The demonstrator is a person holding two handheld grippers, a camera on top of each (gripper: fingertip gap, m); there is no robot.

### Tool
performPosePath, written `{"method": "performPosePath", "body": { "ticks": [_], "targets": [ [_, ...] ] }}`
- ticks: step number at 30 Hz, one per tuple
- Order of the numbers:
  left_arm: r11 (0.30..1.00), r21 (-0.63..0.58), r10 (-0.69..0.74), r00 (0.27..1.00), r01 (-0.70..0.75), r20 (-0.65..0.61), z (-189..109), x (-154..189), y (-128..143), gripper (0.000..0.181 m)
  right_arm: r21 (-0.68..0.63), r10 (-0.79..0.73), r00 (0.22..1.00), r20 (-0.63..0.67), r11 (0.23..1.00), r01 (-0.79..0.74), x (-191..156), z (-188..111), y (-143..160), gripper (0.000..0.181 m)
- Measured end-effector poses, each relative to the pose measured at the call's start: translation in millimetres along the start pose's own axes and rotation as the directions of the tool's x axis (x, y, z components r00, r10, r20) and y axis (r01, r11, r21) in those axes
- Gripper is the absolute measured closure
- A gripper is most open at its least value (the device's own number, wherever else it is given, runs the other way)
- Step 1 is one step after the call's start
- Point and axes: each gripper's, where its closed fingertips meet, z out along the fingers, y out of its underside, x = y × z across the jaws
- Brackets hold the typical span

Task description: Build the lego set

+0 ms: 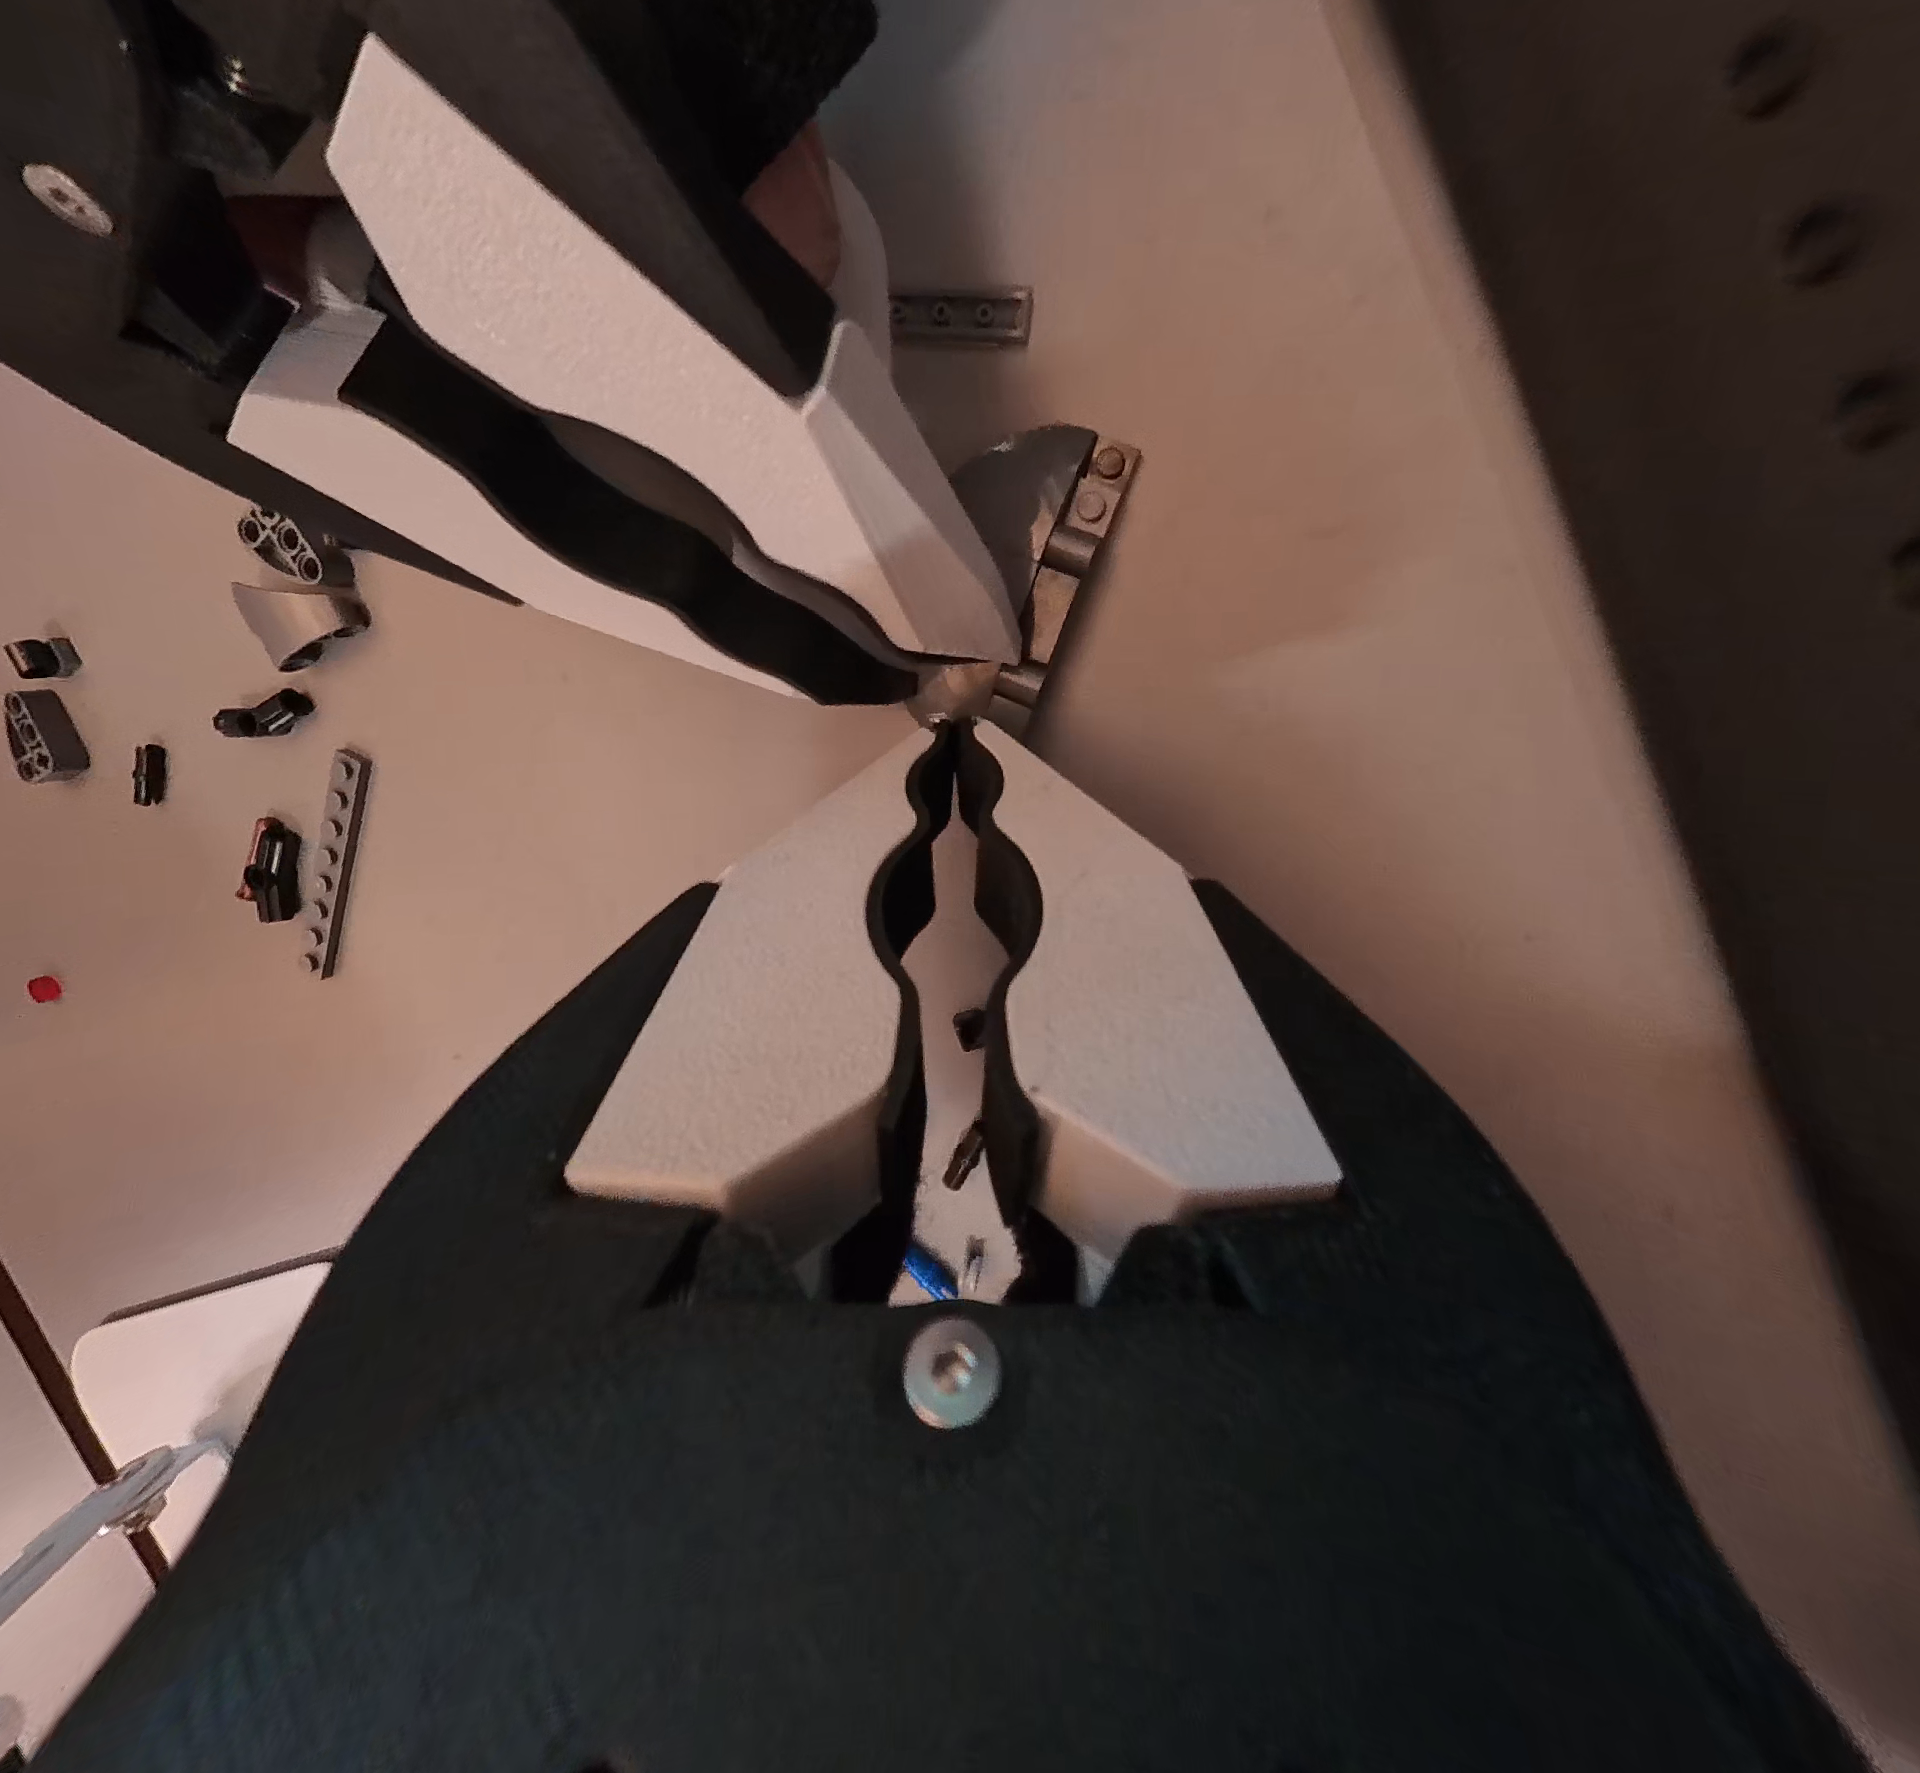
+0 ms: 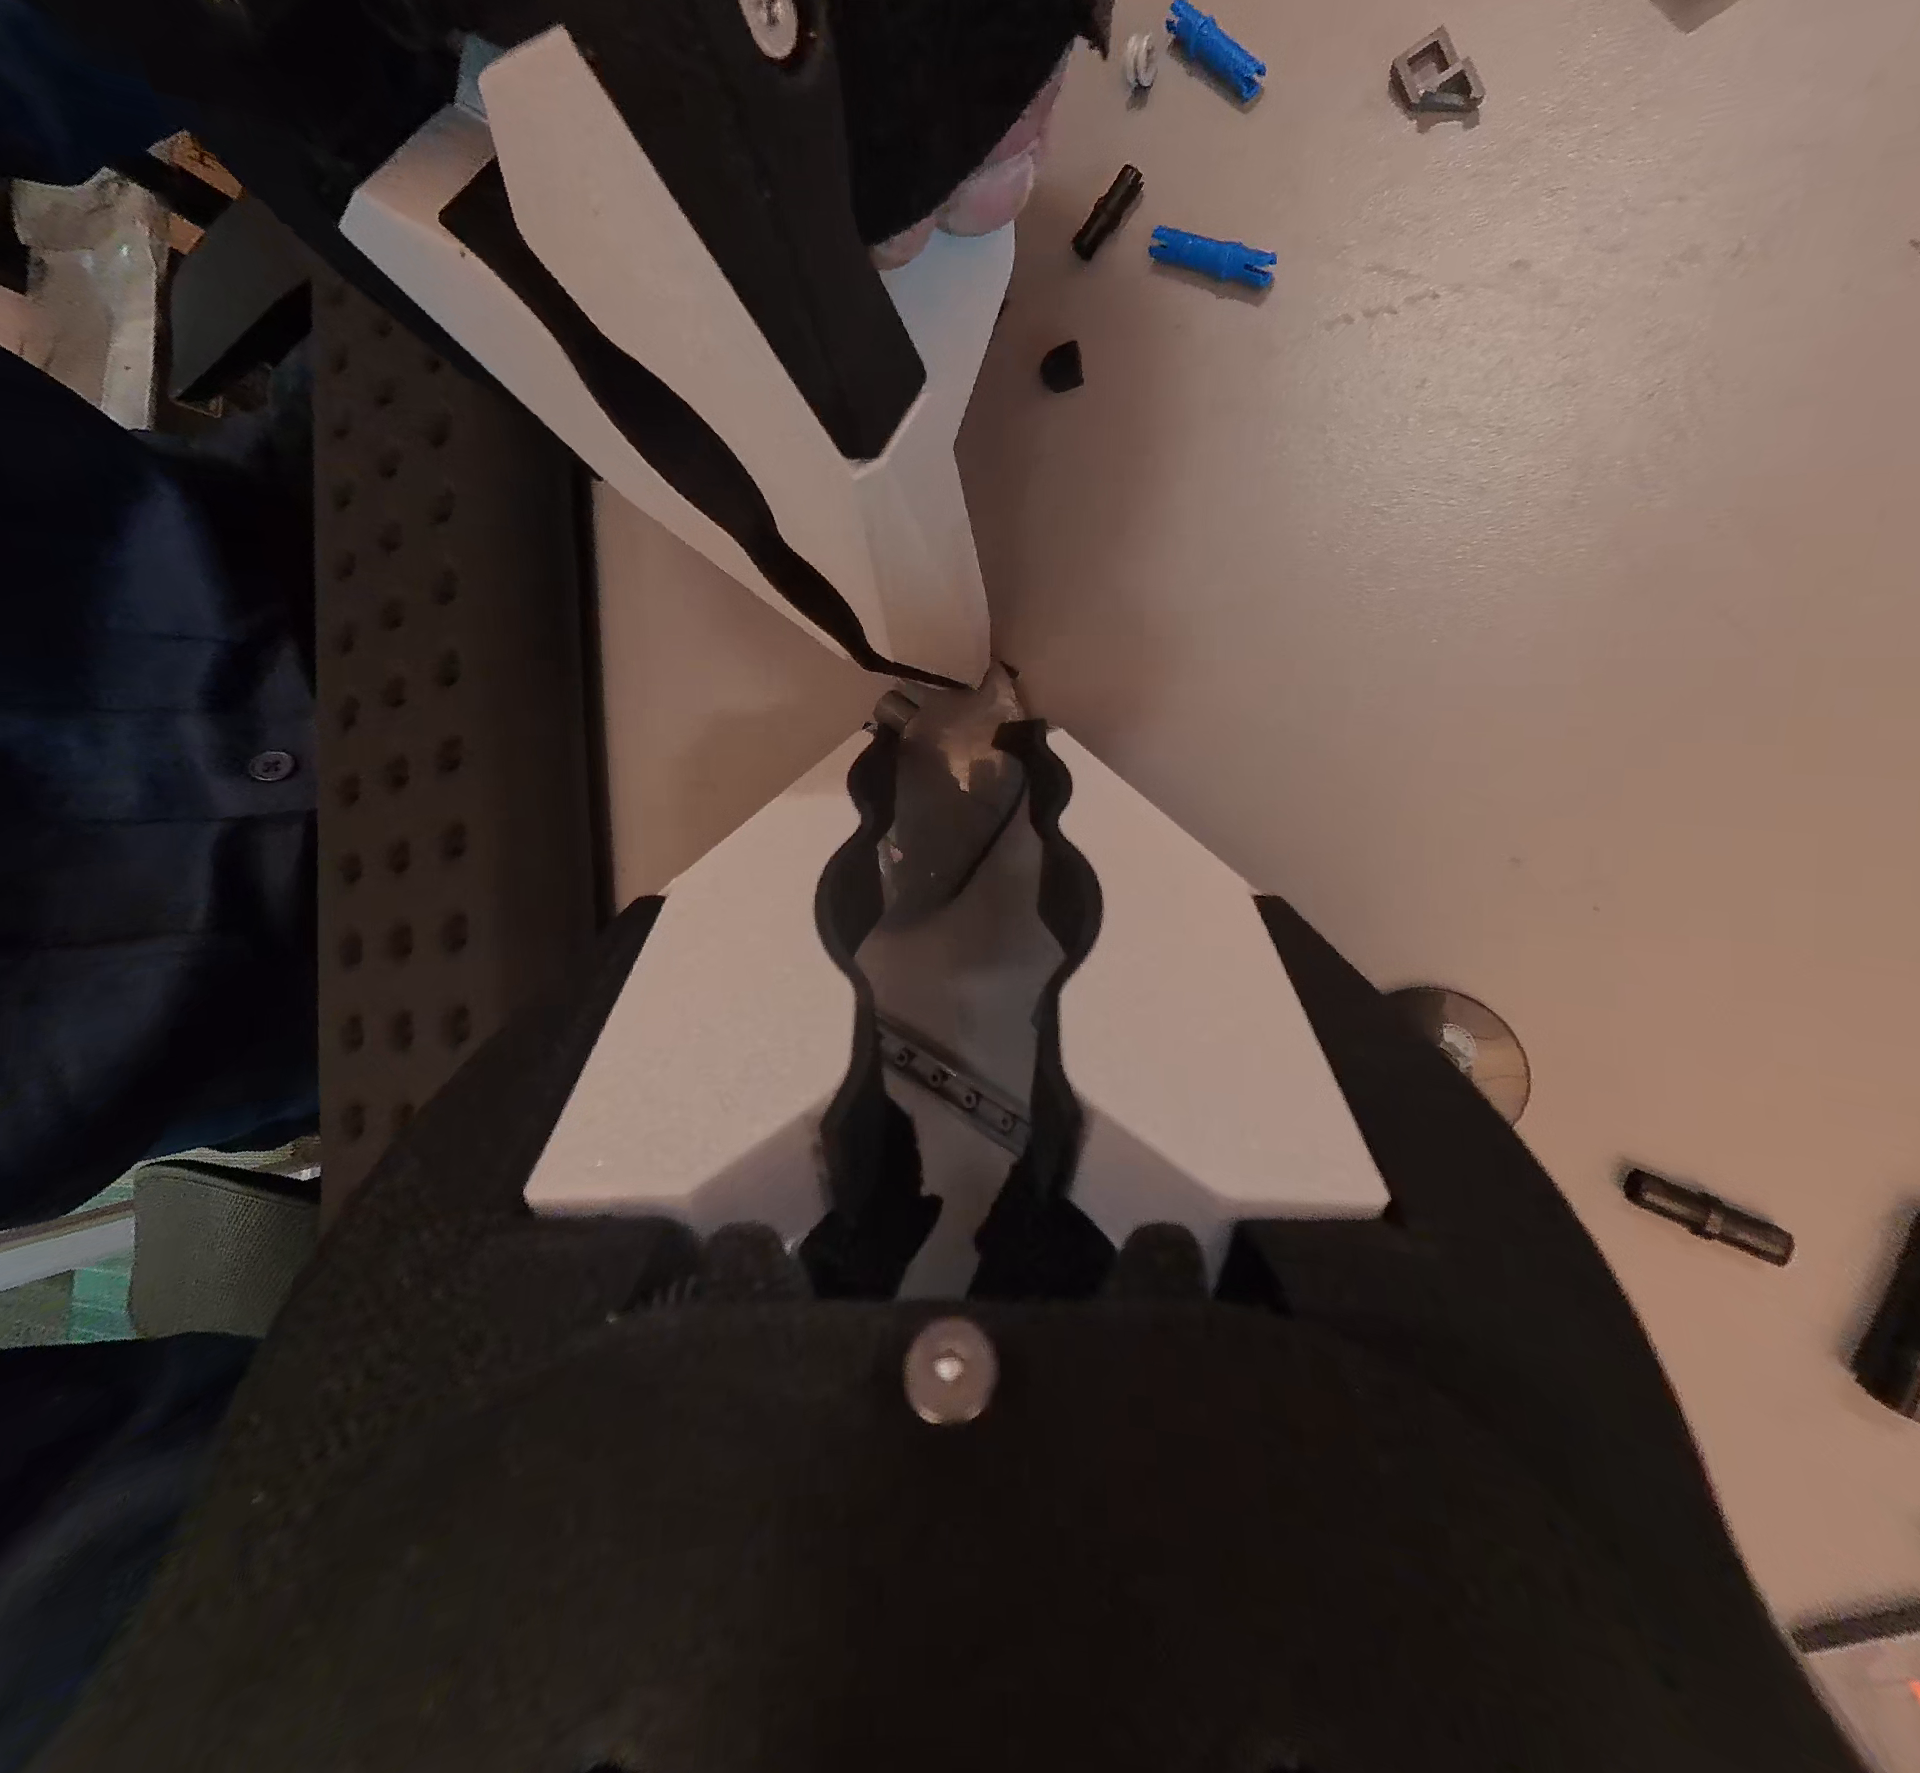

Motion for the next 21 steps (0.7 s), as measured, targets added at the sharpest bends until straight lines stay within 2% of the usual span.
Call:
{"method": "performPosePath", "body": {
  "ticks": [4, 7, 10, 16, 21],
  "targets": [
    [1.0, 0.001, -0.001, 0.999, 0.001, 0.037, -0.3, -0.3, 0.1, 0.181, 0.0, 0.003, 1.0, 0.0, 1.0, -0.003, -0.2, 0.1, 0.1, 0.157],
    [0.998, -0.06, 0.019, 0.998, -0.016, 0.054, 4.3, 2.1, 10.1, 0.181, -0.006, -0.001, 1.0, 0.0, 1.0, 0.001, -0.8, 0.4, 0.8, 0.159],
    [0.999, -0.038, 0.015, 0.995, -0.011, 0.1, 5.0, 0.4, 9.7, 0.181, -0.006, -0.003, 1.0, 0.002, 1.0, 0.003, -1.3, 0.3, 1.3, 0.159],
    [1.0, -0.002, -0.03, 0.994, 0.03, 0.101, 5.0, -3.7, 12.6, 0.181, -0.003, -0.005, 1.0, 0.001, 1.0, 0.005, -1.2, 0.7, 0.8, 0.159],
    [0.997, 0.017, -0.079, 0.981, 0.078, 0.177, -11.0, -18.6, 20.0, 0.181, -0.004, -0.023, 1.0, 0.002, 1.0, 0.023, -3.4, 1.0, 0.5, 0.158]
  ]
}}
